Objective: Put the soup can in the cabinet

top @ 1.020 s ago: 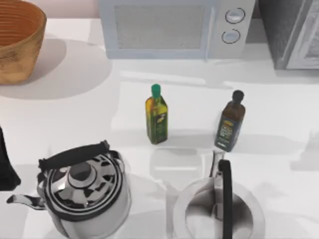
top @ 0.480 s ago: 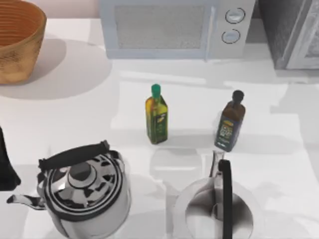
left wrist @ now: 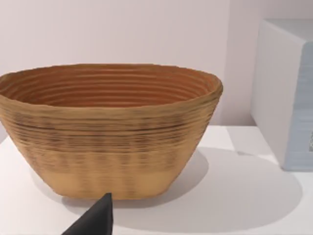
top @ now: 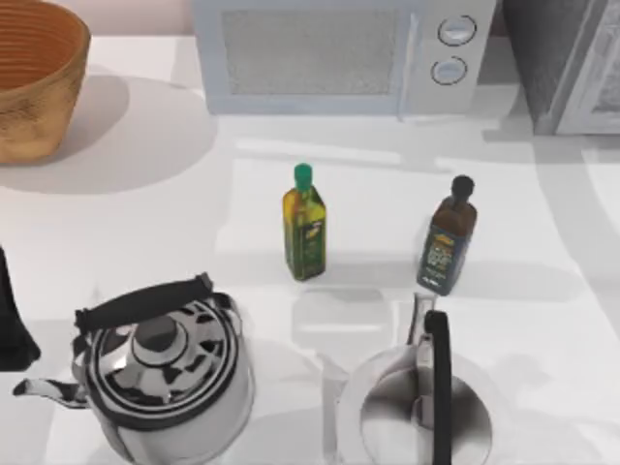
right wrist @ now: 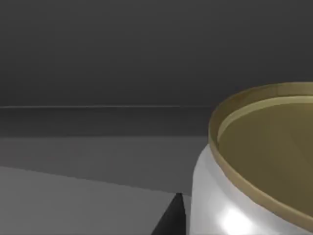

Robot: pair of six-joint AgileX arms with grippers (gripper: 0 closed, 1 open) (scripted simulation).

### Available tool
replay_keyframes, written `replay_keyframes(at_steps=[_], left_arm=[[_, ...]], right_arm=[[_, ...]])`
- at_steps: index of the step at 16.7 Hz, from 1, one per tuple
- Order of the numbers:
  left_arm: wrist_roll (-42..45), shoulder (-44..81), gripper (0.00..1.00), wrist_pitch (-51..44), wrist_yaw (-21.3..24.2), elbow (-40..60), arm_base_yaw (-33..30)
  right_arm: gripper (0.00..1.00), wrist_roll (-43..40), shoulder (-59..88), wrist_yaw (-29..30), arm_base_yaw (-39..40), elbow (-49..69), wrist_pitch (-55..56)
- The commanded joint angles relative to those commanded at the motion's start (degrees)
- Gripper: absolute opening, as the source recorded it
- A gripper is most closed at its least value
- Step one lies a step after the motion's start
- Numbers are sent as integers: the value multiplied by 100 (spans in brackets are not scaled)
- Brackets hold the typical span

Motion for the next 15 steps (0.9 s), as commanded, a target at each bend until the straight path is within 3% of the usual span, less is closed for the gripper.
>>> replay_keyframes(at_steps=[15], left_arm=[[0, 0, 100, 0, 0, 0, 0]], right_arm=[[0, 13, 1116, 38, -26, 1564, -362]])
